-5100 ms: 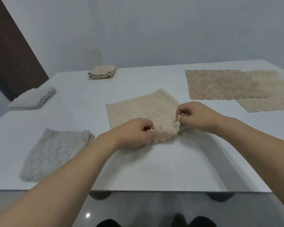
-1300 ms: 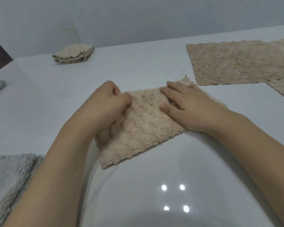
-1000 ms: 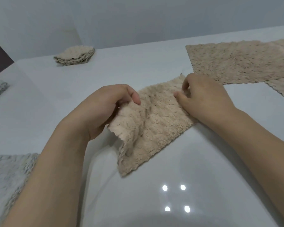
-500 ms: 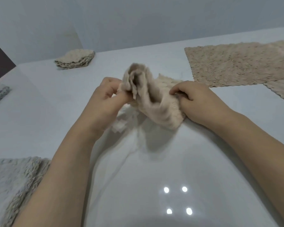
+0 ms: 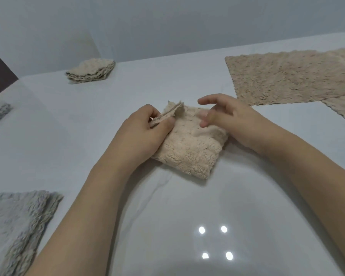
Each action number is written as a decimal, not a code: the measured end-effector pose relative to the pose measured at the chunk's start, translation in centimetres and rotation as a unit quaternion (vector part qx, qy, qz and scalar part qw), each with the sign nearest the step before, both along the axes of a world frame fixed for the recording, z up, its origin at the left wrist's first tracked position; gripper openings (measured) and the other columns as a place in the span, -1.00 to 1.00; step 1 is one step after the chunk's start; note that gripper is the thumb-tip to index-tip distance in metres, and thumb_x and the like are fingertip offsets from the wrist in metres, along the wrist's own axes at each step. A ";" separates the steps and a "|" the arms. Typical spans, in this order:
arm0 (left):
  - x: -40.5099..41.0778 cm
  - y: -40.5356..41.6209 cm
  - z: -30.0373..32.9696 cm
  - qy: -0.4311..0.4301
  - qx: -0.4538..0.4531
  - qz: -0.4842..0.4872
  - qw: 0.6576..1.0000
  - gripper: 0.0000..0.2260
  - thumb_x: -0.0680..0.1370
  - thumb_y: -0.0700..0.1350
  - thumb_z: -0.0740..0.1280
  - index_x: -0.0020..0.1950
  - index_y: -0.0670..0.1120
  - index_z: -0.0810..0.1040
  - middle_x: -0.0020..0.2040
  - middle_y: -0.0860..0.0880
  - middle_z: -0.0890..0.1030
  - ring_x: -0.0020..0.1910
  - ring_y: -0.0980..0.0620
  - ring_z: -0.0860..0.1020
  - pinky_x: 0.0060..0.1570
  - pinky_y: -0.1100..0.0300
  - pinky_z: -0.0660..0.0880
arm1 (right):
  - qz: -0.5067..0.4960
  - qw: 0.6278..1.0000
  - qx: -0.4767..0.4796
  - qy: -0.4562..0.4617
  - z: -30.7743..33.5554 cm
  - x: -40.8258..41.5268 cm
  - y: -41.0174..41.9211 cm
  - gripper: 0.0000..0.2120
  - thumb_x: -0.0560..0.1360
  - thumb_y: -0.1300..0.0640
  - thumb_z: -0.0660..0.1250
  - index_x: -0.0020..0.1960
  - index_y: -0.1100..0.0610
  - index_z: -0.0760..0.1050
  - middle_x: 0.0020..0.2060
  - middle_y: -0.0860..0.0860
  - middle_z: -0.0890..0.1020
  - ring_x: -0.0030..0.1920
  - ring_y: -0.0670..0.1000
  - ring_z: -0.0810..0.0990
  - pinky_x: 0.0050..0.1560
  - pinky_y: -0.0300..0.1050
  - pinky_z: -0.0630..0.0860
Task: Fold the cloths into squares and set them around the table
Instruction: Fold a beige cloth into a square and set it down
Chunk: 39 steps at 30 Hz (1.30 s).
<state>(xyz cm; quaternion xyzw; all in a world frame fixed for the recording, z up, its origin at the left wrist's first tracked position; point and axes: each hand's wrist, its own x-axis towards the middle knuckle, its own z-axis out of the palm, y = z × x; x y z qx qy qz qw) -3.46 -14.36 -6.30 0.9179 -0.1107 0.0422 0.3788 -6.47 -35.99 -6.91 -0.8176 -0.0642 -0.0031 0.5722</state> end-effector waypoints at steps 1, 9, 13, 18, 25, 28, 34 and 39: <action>0.0 0.1 0.0 0.012 0.000 0.001 1.000 -0.79 0.51 0.15 0.37 -0.11 0.04 0.49 -0.24 0.09 0.57 -0.29 0.11 0.50 -0.29 0.12 0.36 | 0.004 1.000 -0.029 -0.001 -0.1 0.0 0.1 -0.64 0.49 -0.12 0.37 0.25 -0.07 0.48 -0.07 -0.02 0.64 0.00 -0.10 0.61 0.12 -0.12 0.47; 0.0 -0.5 0.3 -0.025 -0.145 -0.002 0.989 -0.82 0.60 0.01 0.23 -0.12 -0.06 0.41 -0.35 0.03 0.45 -0.37 0.04 0.39 -0.30 0.05 0.35 | -0.012 0.998 -0.065 -0.006 -0.1 -0.1 0.2 -0.68 0.52 -0.12 0.32 0.25 -0.10 0.48 -0.01 -0.13 0.61 0.01 -0.12 0.59 0.03 -0.22 0.49; -0.4 -0.5 0.4 -0.004 -0.166 -0.021 0.986 -0.84 0.61 0.05 0.24 -0.14 0.05 0.42 -0.36 -0.13 0.51 -0.41 -0.03 0.44 -0.35 -0.04 0.38 | -0.014 0.999 -0.049 -0.009 0.2 0.0 0.0 -0.82 0.53 0.09 0.37 0.13 -0.05 0.56 -0.08 -0.12 0.68 -0.09 -0.16 0.65 0.00 -0.16 0.54; -0.6 -0.7 0.3 0.040 -0.006 0.034 0.999 -0.66 0.61 0.13 0.19 -0.13 -0.14 0.46 -0.30 -0.03 0.50 -0.33 0.02 0.43 -0.31 0.10 0.30 | -0.057 0.990 -0.124 -0.024 0.2 -0.1 -0.3 -0.82 0.55 0.12 0.29 0.11 -0.06 0.57 -0.10 -0.09 0.68 -0.06 -0.05 0.64 0.09 -0.05 0.55; -0.9 -1.0 0.3 0.049 0.117 0.062 0.990 -0.76 0.59 -0.03 0.16 -0.23 -0.10 0.32 -0.31 -0.01 0.41 -0.29 -0.06 0.38 -0.32 0.09 0.20 | -0.070 0.944 -0.318 -0.056 0.0 0.2 0.2 -0.79 0.62 0.05 0.13 0.13 0.02 0.51 -0.08 -0.06 0.62 0.05 0.06 0.53 0.13 0.00 0.41; -1.0 -1.1 0.3 0.049 0.118 0.054 0.990 -0.78 0.60 0.00 0.18 -0.18 -0.09 0.38 -0.28 0.02 0.46 -0.24 -0.05 0.43 -0.21 0.08 0.25 | -0.074 0.939 -0.331 -0.061 0.0 0.2 0.3 -0.77 0.62 0.09 0.12 0.18 0.04 0.50 0.00 0.00 0.63 0.08 0.08 0.52 0.15 0.05 0.42; -2.0 -2.2 0.4 0.056 0.046 -0.013 0.997 -0.80 0.61 0.09 0.22 -0.13 0.01 0.41 -0.35 0.10 0.46 -0.17 0.02 0.44 -0.08 0.07 0.25 | -0.110 0.934 -0.336 0.043 0.7 0.6 -1.3 -0.89 0.58 0.06 0.17 0.04 -0.03 0.46 -0.06 -0.03 0.61 -0.01 0.06 0.52 -0.11 -0.07 0.37; -3.1 -3.7 0.2 0.040 0.057 -0.044 0.997 -0.87 0.63 0.07 0.21 0.04 0.03 0.44 -0.31 0.09 0.46 -0.22 0.30 0.35 0.13 0.09 0.27 | -0.125 0.904 -0.408 0.003 1.5 0.3 -2.4 -0.76 0.51 -0.06 0.14 -0.15 0.04 0.51 -0.22 -0.03 0.60 -0.12 0.07 0.55 -0.07 -0.01 0.48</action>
